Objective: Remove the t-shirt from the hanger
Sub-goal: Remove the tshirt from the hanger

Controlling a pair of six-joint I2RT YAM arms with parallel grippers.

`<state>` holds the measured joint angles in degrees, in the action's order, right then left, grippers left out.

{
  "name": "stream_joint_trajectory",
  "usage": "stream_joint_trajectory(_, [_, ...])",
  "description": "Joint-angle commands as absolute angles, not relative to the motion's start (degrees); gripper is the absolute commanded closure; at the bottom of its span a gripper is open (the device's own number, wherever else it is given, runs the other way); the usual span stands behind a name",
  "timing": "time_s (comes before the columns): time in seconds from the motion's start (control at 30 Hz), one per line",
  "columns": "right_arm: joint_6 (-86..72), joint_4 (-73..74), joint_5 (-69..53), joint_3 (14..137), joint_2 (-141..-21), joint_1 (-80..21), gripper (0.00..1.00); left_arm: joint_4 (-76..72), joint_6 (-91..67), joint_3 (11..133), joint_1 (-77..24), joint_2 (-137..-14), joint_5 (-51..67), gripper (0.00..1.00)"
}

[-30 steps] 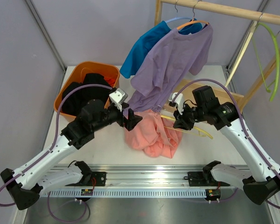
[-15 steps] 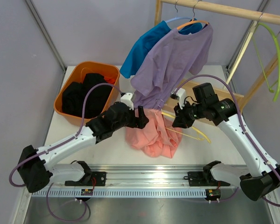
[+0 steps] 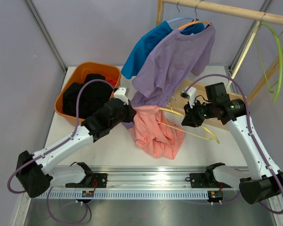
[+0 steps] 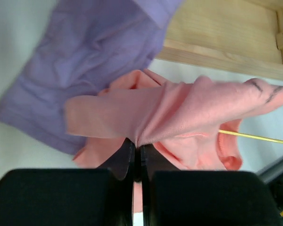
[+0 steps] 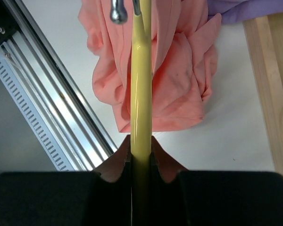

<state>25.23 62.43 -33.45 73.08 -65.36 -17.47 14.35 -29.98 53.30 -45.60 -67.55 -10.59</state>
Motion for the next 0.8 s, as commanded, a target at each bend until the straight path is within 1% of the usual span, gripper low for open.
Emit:
stream_joint_trajectory(0.0, [32.51,65.12,-33.13,76.20,-62.14,-15.03,1.00,18.44,-27.77,50.90,-40.27,-61.97,-14.33,1.00])
stream_joint_trajectory(0.13, [37.17,68.54,-34.36,76.55,-59.07,-14.85,1.00,21.00,-26.98,48.61,-36.31,-61.17,-12.40,1.00])
stream_joint_trajectory(0.27, [39.02,70.57,-34.19,78.65,-57.05,-14.85,1.00,22.06,-26.81,47.46,-34.11,-64.41,-10.20,1.00])
stream_joint_trajectory(0.47, [39.20,71.19,-30.15,80.85,-53.88,-14.94,1.00,20.74,-26.46,46.06,-32.26,-66.45,-7.48,1.00])
stream_joint_trajectory(0.53, [40.42,73.02,-31.63,81.56,-53.35,-14.77,1.00,21.00,-26.28,46.32,-32.17,-66.36,-7.47,1.00])
stream_joint_trajectory(0.6, [42.45,75.14,-36.36,83.58,-52.91,-14.50,1.00,21.27,-25.93,46.58,-31.47,-66.36,-7.74,1.00])
stream_joint_trajectory(0.63, [42.45,75.84,-37.08,84.37,-53.00,-14.15,1.00,21.36,-25.32,47.02,-31.20,-66.44,-7.13,0.98])
stream_joint_trajectory(0.7, [42.36,75.68,-36.83,85.43,-52.91,-13.98,1.00,21.36,-24.53,47.37,-30.85,-66.45,-6.16,0.91])
stream_joint_trajectory(0.73, [41.84,74.63,-36.22,85.34,-52.82,-13.97,1.00,21.44,-23.56,47.90,-30.85,-66.10,-5.28,0.83])
stream_joint_trajectory(0.77, [41.40,73.92,-35.43,84.99,-52.74,-13.97,1.00,21.27,-22.51,48.16,-30.85,-65.92,-1.71,0.74])
